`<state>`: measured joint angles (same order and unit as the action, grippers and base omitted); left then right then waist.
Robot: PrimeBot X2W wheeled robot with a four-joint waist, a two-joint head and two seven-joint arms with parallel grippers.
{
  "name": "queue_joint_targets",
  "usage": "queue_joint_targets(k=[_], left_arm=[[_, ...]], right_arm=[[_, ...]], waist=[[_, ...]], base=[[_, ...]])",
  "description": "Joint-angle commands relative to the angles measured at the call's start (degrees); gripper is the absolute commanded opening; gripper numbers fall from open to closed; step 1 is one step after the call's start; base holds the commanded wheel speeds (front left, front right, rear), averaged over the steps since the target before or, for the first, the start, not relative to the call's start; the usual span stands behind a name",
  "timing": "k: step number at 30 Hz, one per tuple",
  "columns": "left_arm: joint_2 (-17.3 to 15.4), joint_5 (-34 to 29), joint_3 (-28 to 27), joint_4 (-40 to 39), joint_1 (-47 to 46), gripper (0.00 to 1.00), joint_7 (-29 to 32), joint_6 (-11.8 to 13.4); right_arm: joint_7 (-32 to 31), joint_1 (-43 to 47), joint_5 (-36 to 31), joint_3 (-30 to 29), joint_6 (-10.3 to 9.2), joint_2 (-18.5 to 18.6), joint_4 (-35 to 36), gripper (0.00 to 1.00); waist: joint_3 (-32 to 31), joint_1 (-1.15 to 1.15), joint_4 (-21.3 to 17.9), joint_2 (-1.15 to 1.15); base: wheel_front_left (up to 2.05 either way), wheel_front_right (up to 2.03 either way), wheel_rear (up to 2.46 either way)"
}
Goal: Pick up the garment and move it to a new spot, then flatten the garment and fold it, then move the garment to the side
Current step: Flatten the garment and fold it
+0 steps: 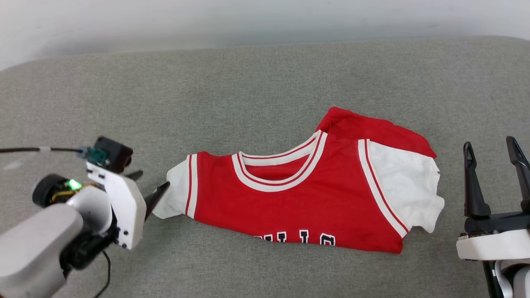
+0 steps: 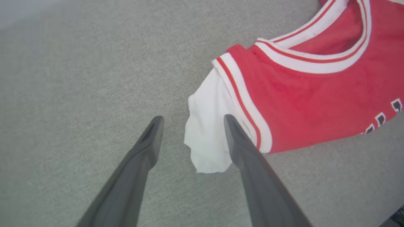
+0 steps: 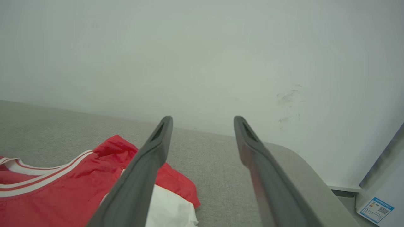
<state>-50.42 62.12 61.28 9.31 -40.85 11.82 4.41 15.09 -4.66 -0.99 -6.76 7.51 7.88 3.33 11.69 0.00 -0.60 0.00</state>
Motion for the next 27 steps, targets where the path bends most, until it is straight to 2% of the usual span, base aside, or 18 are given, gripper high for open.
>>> queue_joint_targets(k=[1,6,11,20,27], left_arm=[[-0.8,-0.6,-0.5,-1.1,-1.6,1.00,0.5,0.3],[-2.4,-1.9,-2.2,-5.0,-7.4,1.00,3.7,0.8],[-1.1,-3.1,-2.1,-5.6,-13.2,1.00,8.1,-1.3],[5.7,-3.7,3.5,-2.2,-23.9,1.00,24.8,-8.5],[10.0,-3.5,8.7,3.6,-27.4,1.00,34.6,-11.0]], right_arm=[[0.1,0.4,0.0,-0.1,-0.04,-0.4,0.3,1.00],[0.1,-0.6,0.0,0.0,-0.04,-0.5,0.7,1.00],[0.1,-1.7,0.0,0.4,-0.04,-0.3,0.9,1.00],[0.1,-4.1,-0.4,1.7,-0.04,0.0,1.4,1.00],[0.1,-5.8,-0.4,2.6,-0.04,-0.6,1.7,1.00]], waist=[[0.1,0.00,0.2,0.00],[1.0,0.00,0.2,0.00],[2.3,0.00,-0.3,0.00],[6.0,0.00,-2.9,0.00],[9.5,0.00,-5.7,0.00]], base=[[0.00,0.00,0.00],[0.00,0.00,0.00],[0.00,0.00,0.00],[0.00,0.00,0.00],[0.00,0.00,0.00]])
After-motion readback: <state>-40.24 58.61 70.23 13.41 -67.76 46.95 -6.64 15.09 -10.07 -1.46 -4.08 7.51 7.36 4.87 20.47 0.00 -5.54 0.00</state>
